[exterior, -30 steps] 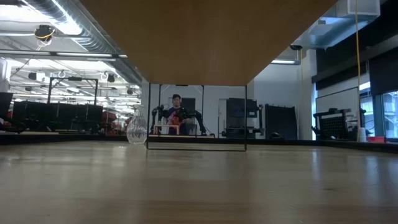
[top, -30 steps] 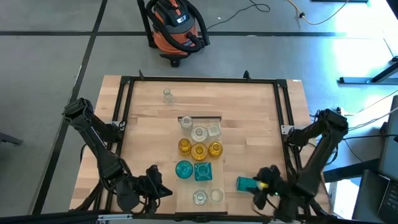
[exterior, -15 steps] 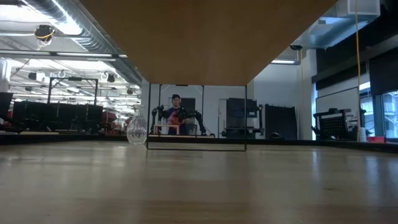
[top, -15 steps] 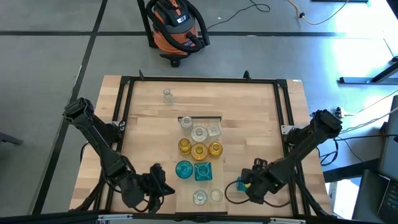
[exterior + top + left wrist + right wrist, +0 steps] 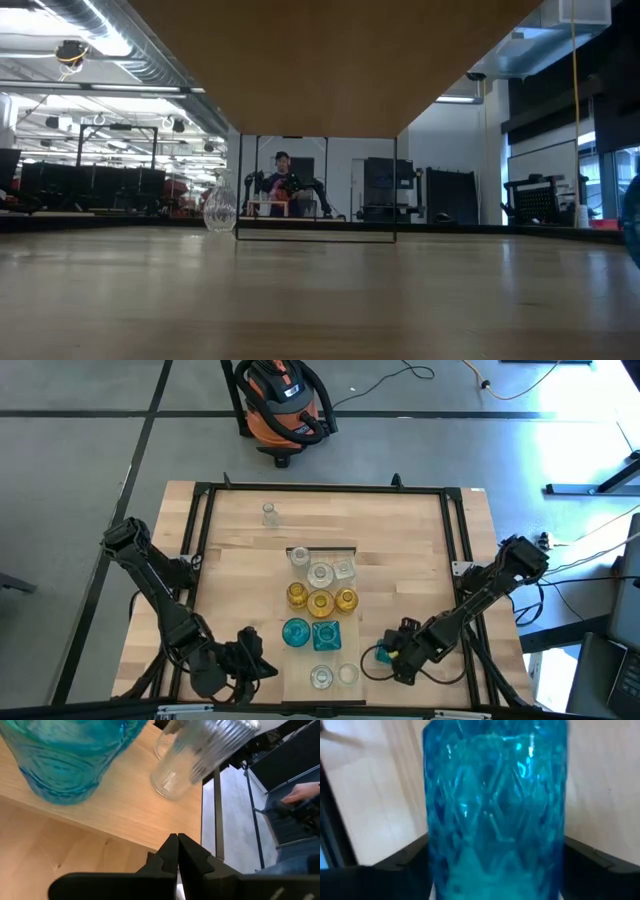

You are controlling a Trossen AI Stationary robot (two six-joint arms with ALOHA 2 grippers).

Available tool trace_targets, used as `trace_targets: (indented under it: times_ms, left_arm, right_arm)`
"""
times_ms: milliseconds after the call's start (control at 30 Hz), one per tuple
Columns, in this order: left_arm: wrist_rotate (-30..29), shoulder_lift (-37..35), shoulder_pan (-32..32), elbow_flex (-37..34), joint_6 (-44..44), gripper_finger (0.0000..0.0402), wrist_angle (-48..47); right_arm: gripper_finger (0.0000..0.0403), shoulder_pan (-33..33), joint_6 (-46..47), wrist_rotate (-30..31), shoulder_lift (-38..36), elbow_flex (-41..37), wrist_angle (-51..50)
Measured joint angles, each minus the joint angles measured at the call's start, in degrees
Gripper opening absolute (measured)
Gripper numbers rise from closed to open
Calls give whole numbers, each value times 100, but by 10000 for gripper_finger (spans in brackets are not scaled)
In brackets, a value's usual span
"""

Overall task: Sort vases onto shelf
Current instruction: Put the blue vase on the shelf aligned with the other blue vases

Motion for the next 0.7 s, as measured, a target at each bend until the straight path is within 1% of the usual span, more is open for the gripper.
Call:
trace_targets:
  times_ms: [67,167,200,367,500,567,700]
  left_arm:
    - [0,0,-4,0,-6,0,-4]
    - [-40,0,2,0,16,0,-25]
    - [-43,0,13,0,16,0,-37]
    - [-42,0,42,0,33,0,-52]
    - [-16,0,42,1,36,0,-51]
    - [32,0,10,0,37,0,-52]
    - [124,0,-79,0,40,0,-92]
  right_arm:
    - [289,10,63,38,4,-63,150]
    - [257,18,67,354,31,-71,301]
    - [253,21,64,430,38,-69,338]
    - [253,19,89,524,42,-69,335]
    - [253,138,338,648,-54,-61,229]
    - [253,203,430,678,-151,51,-53]
    - [253,397,611,1071,-552,546,-782]
